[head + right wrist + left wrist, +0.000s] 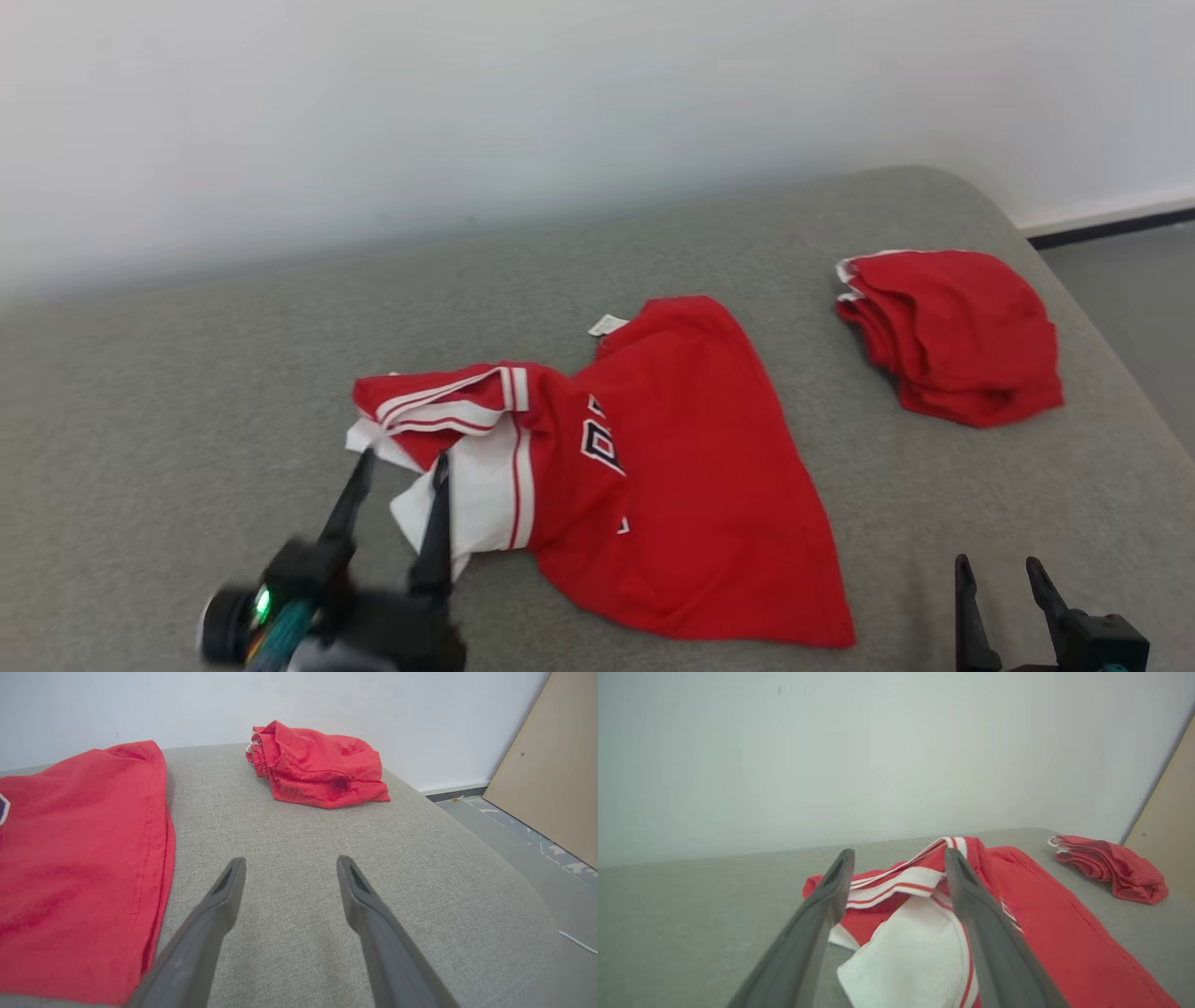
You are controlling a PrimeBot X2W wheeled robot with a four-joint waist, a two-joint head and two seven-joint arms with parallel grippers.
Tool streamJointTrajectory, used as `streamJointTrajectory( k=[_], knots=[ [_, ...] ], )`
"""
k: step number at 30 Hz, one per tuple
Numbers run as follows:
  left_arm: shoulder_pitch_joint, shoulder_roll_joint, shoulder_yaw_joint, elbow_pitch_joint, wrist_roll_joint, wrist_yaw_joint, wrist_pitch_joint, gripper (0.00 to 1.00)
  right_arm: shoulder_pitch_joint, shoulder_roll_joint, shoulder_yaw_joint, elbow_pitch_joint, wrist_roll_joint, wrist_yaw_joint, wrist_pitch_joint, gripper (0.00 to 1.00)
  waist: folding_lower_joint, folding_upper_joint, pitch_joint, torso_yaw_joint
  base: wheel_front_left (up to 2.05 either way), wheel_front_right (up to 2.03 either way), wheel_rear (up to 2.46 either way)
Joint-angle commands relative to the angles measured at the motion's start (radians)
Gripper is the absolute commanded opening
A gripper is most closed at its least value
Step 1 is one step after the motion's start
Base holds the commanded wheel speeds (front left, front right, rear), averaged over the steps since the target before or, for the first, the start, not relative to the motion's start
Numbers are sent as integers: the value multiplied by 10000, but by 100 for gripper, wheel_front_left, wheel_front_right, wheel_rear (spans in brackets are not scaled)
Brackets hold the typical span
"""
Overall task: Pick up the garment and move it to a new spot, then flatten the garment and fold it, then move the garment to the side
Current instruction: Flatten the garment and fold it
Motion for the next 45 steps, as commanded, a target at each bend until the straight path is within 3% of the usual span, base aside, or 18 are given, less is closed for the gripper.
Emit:
streamJointTrajectory(
  k=[1,6,11,15,20,27,28,29,34,45],
  knots=[
    [499,81,234,-134,-54,102,-25,100,92,18,38,-6,51,-29,-29,100,0,0,-174,391,0,0,0],
    [1124,175,837,299,-552,52,-27,100,42,8,218,37,140,-29,-27,100,0,0,-139,659,0,0,0],
    [296,-241,1257,1533,-1902,-706,732,100,-144,10,428,58,144,-29,-29,100,0,0,16,533,0,0,0],
    [-461,-245,1318,2352,-2371,-1044,1436,100,-160,10,261,0,-57,-29,-29,100,0,0,105,202,0,0,0],
    [-707,-236,1263,2970,-2634,-979,2322,100,-57,12,154,-34,-153,-29,-29,100,0,0,123,-3,0,0,0],
    [-834,-421,1500,3041,-3530,-1359,2938,100,-33,13,155,-66,-87,-29,-29,100,0,0,108,-182,0,0,0],
    [-808,-428,1482,3003,-3604,-1453,2967,40,-18,12,147,-66,-89,-29,-29,100,0,0,90,-174,0,0,0],
    [-765,-443,1455,2964,-3648,-1519,2980,0,15,10,124,-64,-97,-29,-29,100,0,0,60,-154,0,0,0],
    [-526,-494,1403,2861,-4052,-1724,3034,0,108,15,26,-109,-178,-29,-29,100,0,0,-83,44,0,0,0],
    [343,-291,1476,1239,-3894,-1800,1308,0,372,12,-41,-67,-51,-29,-28,100,0,0,-399,1161,0,0,0]
  ],
)
